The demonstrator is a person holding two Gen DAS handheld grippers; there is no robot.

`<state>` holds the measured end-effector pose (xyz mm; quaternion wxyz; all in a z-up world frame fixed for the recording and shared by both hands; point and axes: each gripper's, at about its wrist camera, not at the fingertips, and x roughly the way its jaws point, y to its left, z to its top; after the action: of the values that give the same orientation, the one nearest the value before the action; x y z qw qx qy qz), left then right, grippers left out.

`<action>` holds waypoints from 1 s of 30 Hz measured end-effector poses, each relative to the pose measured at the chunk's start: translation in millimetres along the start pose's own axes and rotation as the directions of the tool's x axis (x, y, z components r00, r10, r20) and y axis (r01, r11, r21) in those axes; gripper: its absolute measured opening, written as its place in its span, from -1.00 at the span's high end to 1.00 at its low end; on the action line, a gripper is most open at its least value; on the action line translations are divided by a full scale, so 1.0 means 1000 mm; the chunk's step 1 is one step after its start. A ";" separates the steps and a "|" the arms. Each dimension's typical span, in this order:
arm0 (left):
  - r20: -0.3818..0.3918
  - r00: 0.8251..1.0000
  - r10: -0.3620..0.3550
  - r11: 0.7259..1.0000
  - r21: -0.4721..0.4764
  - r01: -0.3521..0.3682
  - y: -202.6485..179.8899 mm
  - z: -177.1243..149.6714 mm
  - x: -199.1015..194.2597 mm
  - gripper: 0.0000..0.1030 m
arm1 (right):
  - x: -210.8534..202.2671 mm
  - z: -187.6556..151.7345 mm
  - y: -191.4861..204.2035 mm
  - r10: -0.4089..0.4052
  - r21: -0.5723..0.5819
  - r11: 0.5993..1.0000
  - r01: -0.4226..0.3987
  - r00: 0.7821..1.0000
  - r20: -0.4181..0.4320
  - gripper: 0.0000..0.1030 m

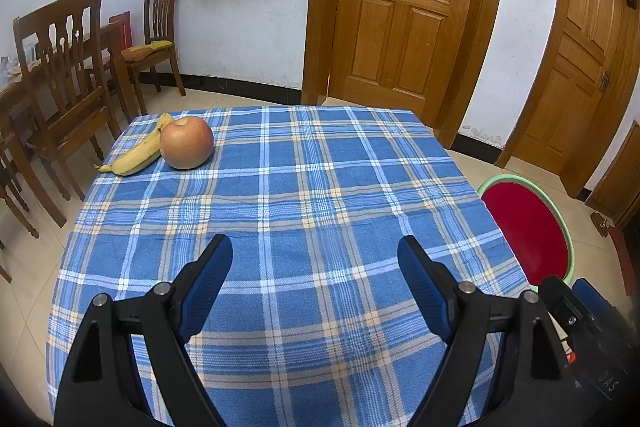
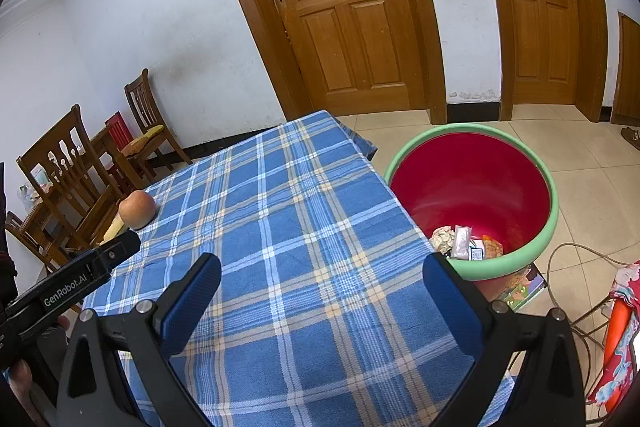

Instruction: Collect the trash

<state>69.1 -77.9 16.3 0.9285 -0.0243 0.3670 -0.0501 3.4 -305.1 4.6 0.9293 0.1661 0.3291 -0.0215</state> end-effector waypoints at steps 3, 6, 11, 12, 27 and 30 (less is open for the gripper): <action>-0.001 1.000 0.000 1.000 0.000 0.000 0.000 0.000 0.000 -0.63 | 0.000 0.000 0.000 -0.001 0.001 1.000 0.001 1.000 0.000 -0.99; -0.002 1.000 -0.002 1.000 -0.001 0.002 0.000 0.000 0.001 -0.63 | -0.001 0.000 0.001 -0.001 -0.002 1.000 0.001 1.000 0.000 -0.99; -0.002 1.000 -0.001 1.000 -0.001 0.001 0.000 0.000 0.001 -0.63 | 0.000 0.000 0.000 0.000 -0.001 1.000 0.000 1.000 0.000 -0.99; -0.002 1.000 -0.002 1.000 -0.001 0.002 0.000 0.000 0.001 -0.63 | 0.000 0.000 0.000 -0.001 0.000 1.000 0.001 1.000 0.000 -0.99; -0.001 1.000 -0.002 1.000 -0.002 0.002 0.000 0.000 0.001 -0.63 | 0.000 0.000 0.001 -0.001 -0.001 1.000 0.001 1.000 0.000 -0.99; -0.002 1.000 -0.002 1.000 -0.003 0.002 0.000 0.000 0.001 -0.63 | -0.001 -0.001 0.002 -0.001 -0.002 1.000 0.001 1.000 0.000 -0.99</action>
<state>69.6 -78.0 15.2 0.9280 -0.0260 0.3681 -0.0507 2.6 -303.1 5.3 0.9295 0.1649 0.3293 -0.0216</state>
